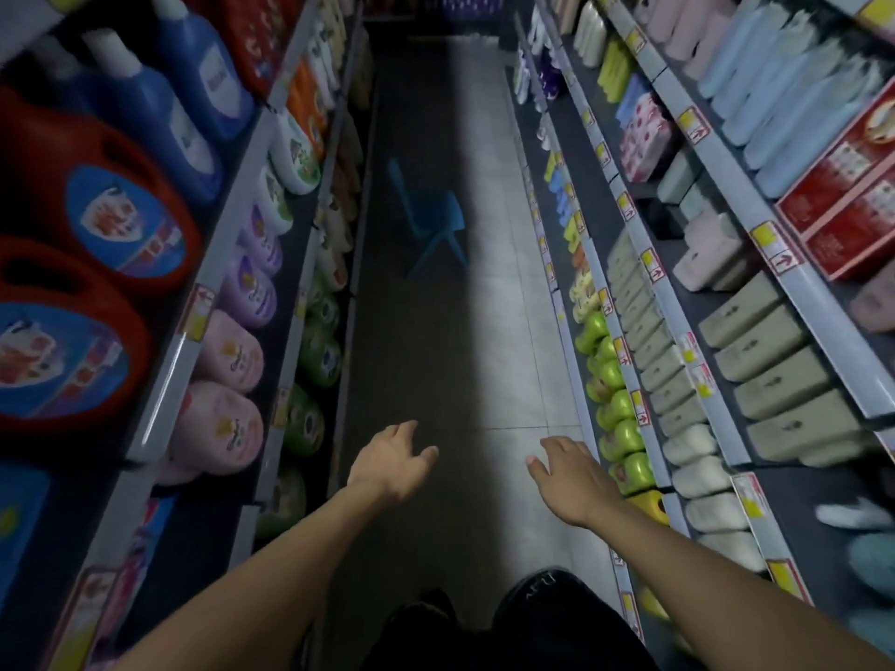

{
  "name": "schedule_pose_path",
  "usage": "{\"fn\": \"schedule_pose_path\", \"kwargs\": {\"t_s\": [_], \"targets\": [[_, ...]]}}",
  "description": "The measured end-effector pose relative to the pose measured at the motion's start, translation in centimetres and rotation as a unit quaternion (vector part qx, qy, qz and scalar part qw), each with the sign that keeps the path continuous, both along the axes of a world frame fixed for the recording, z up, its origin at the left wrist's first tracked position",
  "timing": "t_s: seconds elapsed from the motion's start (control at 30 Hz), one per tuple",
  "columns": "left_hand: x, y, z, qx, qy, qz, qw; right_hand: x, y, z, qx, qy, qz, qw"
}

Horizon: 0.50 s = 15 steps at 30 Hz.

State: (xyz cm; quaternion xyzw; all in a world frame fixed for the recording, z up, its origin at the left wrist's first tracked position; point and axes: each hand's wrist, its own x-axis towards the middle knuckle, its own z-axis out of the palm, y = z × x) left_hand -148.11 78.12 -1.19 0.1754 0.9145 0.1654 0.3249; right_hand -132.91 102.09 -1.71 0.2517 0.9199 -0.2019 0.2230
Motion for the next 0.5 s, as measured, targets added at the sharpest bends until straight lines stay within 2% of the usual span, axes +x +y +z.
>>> {"fn": "schedule_pose_path", "kwargs": {"t_s": [0.27, 0.5], "targets": [[-8.1, 7.1, -0.8, -0.024, 0.005, -0.027, 0.999, -7.1, 6.6, -1.2, -0.009, 0.0, -0.008, 1.0], [-15.5, 16.8, -0.5, -0.041, 0.02, -0.037, 0.998, -16.2, 16.1, -1.3, -0.017, 0.025, -0.006, 1.0]]}}
